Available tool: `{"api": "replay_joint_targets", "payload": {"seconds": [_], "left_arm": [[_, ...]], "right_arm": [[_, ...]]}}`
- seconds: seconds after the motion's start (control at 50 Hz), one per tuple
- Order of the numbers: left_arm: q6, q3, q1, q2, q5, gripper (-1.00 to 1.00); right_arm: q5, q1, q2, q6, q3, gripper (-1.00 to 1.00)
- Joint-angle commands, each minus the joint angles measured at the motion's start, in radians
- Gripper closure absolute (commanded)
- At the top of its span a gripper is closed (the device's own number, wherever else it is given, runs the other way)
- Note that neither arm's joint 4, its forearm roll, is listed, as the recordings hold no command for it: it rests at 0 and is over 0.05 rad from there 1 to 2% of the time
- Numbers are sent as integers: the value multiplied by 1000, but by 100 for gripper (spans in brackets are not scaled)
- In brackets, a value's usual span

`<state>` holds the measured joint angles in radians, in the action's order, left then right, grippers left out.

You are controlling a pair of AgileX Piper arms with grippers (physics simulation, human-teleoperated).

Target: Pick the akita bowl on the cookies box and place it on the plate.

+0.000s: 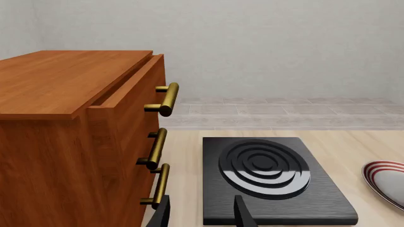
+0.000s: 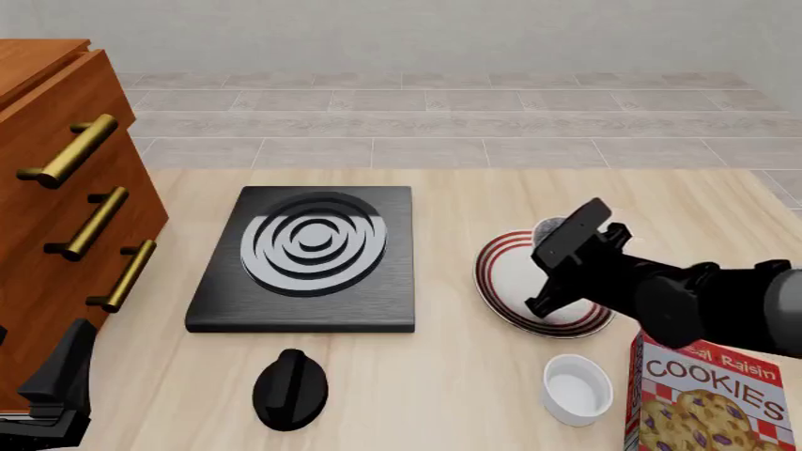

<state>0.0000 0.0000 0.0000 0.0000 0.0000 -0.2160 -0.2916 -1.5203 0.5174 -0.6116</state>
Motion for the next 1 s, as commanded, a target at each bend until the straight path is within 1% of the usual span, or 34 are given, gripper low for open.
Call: {"api": "replay_joint_targets", "payload": {"seconds": [0.02,0.28,0.66,1.0], "left_arm": [[0,0,0,0,0,-100],[0,0,0,0,0,-100],[0,0,0,0,0,-100],[0,0,0,0,0,-100]], "right_arm": [[-13,0,-22,-4,-13,100],[-30,-10,-48,-18,-18,100],[-49,-1,-72,-9,-22,100],[-60,-5,-87,-17,-29,100]]}}
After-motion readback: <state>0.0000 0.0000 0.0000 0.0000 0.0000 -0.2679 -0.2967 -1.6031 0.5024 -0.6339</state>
